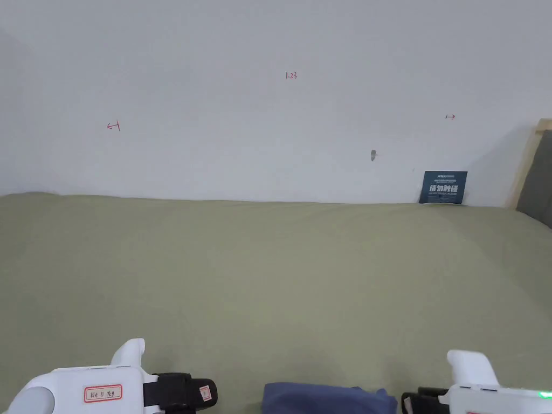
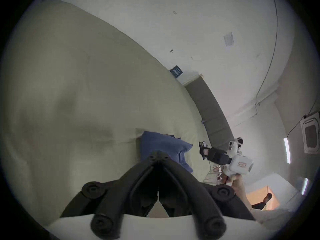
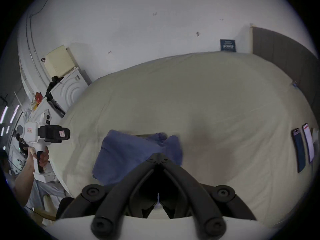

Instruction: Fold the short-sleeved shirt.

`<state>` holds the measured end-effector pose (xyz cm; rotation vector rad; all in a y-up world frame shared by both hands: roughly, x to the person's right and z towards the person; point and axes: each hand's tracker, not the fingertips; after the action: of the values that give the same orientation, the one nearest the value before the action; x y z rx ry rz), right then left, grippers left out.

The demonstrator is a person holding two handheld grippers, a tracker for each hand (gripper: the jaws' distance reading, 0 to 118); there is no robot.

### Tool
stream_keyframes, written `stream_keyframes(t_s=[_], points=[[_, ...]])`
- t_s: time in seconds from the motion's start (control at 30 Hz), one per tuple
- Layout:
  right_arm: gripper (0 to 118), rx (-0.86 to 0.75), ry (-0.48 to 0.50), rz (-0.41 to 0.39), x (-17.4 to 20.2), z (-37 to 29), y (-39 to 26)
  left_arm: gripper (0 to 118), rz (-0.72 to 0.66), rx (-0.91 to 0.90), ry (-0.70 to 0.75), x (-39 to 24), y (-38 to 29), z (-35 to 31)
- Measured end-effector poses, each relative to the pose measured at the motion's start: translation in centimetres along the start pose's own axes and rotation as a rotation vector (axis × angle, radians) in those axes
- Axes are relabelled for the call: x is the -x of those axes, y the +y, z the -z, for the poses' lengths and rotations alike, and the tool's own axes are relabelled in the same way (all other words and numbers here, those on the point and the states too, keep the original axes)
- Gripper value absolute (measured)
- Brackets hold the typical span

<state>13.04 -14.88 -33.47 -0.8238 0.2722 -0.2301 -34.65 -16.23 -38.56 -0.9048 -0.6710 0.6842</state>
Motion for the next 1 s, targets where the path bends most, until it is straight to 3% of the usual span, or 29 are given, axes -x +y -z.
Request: stream_keyframes(t_s=[0.17, 0.27, 0.37, 0.4, 0.43, 0.47, 0.5, 0.53, 0.8, 0.93, 0.97, 1.0], points=[[0, 0.159, 0.095, -0.009, 1.3, 5.6, -0.2, 0, -0.024, 0.031, 0.003, 0.9, -1.2, 1.7], [0, 0.273, 0.031, 0.014, 1.1, 9.0, -1.1, 1, -0.031, 0.067, 0.004, 2.1, -1.8, 3.1], [0, 0.207, 0.08, 0.054, 0.2, 8.8, -2.1, 1, -0.057, 0.101, -0.023, 3.1, -2.0, 4.1], [0, 0.225, 0.076, 0.063, 0.0, 8.5, -2.1, 6, -0.073, 0.116, -0.048, 3.7, -2.0, 4.5], [0, 0.224, 0.077, 0.062, -0.1, 8.5, -2.1, 23, -0.094, 0.13, -0.074, 4.1, -1.8, 5.0], [0, 0.222, 0.079, 0.062, -0.1, 8.5, -2.2, 56, -0.114, 0.146, -0.089, 4.6, -1.6, 5.8], [0, 0.22, 0.079, 0.056, 0.0, 8.4, -2.2, 102, -0.135, 0.165, -0.102, 4.8, -1.5, 6.7], [0, 0.219, 0.078, 0.049, 0.0, 8.4, -2.1, 118, -0.135, 0.183, -0.08, 5.2, -1.4, 7.8], [0, 0.22, 0.091, 0.039, -0.1, 8.4, -2.1, 118, -0.22, 0.236, -0.294, 4.7, -2.1, 13.5], [0, 0.204, 0.097, 0.036, -0.2, 8.3, -2.3, 112, -0.131, 0.266, -0.258, 2.0, -2.5, 15.9], [0, 0.202, 0.095, 0.038, -0.1, 8.3, -2.4, 102, -0.083, 0.257, -0.227, 1.2, -2.7, 16.1], [0, 0.199, 0.094, 0.038, -0.1, 8.3, -2.4, 56, -0.044, 0.26, -0.198, 0.5, -3.0, 16.1]])
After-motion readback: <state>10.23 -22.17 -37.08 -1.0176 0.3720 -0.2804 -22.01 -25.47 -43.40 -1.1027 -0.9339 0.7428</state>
